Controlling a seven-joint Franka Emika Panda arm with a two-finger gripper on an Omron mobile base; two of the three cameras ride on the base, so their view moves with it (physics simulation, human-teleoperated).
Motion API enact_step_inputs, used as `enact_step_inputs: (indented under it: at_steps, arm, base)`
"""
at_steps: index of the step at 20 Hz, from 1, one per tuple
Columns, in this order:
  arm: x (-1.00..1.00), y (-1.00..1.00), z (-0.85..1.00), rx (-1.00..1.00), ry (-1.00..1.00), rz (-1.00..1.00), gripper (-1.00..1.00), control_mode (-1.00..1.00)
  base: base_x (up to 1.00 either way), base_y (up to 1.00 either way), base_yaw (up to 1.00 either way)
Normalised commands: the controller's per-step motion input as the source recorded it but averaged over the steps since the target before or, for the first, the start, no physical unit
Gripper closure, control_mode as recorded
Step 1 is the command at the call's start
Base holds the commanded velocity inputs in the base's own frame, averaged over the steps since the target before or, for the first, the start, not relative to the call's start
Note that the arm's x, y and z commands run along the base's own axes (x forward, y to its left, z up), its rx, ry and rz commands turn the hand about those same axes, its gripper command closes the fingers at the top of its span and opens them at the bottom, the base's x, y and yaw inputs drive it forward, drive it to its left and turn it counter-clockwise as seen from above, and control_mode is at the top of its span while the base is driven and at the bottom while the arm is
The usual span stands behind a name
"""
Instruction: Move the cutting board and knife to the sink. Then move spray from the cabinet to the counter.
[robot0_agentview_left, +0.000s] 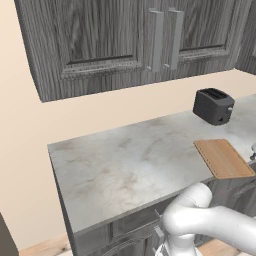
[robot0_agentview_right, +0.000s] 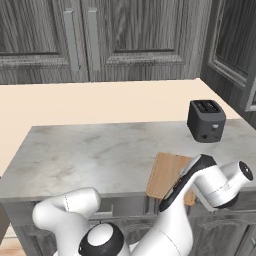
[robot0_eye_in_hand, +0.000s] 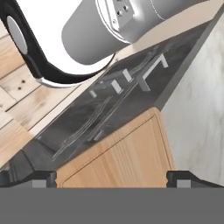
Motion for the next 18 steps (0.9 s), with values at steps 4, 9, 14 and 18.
enact_step_inputs:
  at_steps: [4,9,14,18]
  arm:
    - [0.0,0.0,-0.16,0.02,0.0,0.0,-1.0,-1.0]
    - [0.0,0.0,-0.25,0.07,0.0,0.0,-1.0,-1.0]
    - [0.0,0.0,-0.31,0.09,0.0,0.0,-1.0,-1.0]
    - [0.0,0.0,-0.24,0.1,0.0,0.0,-1.0,-1.0]
  base:
    - [0.0,0.0,0.0]
    - [0.0,0.0,0.0]
    - [0.0,0.0,0.0]
    - [0.0,0.0,0.0]
